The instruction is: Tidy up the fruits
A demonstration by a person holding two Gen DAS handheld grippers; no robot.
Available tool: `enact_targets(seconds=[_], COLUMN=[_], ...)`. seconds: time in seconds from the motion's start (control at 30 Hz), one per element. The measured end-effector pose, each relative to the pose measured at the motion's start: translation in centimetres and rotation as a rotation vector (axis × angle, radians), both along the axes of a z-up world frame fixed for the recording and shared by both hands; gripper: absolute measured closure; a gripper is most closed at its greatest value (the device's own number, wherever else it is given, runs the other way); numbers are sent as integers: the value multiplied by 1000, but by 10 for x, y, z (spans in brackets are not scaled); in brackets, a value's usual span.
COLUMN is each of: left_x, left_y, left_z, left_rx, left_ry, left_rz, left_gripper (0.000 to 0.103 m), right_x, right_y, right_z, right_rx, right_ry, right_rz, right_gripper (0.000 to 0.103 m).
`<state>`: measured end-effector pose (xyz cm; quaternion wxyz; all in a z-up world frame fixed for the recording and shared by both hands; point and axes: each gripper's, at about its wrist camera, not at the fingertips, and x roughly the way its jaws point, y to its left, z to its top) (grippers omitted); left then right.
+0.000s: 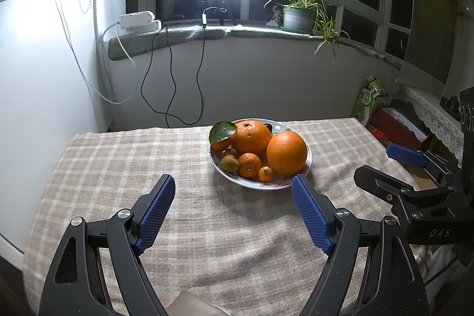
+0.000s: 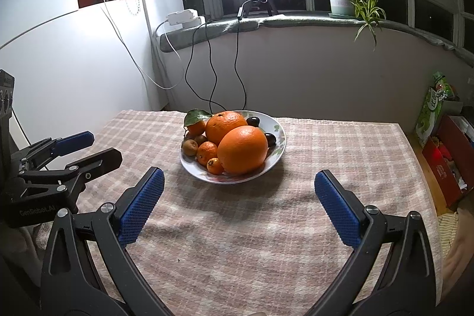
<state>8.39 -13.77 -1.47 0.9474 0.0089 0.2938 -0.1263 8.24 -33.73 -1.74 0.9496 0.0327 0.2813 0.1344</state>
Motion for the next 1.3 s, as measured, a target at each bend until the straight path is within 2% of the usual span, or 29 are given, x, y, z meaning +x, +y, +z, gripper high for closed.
enact_targets(seconds=[1.3], left_x=[1], left_y=[-1], left_z=[-4], left_rx=[-1], left_ry=[8], left_rz=[-6], left_gripper=[22], right_x=[1], right_y=[2], right_z=[-7], right_rx=[12], right_ry=[14], right_rz=[4], right_gripper=[0])
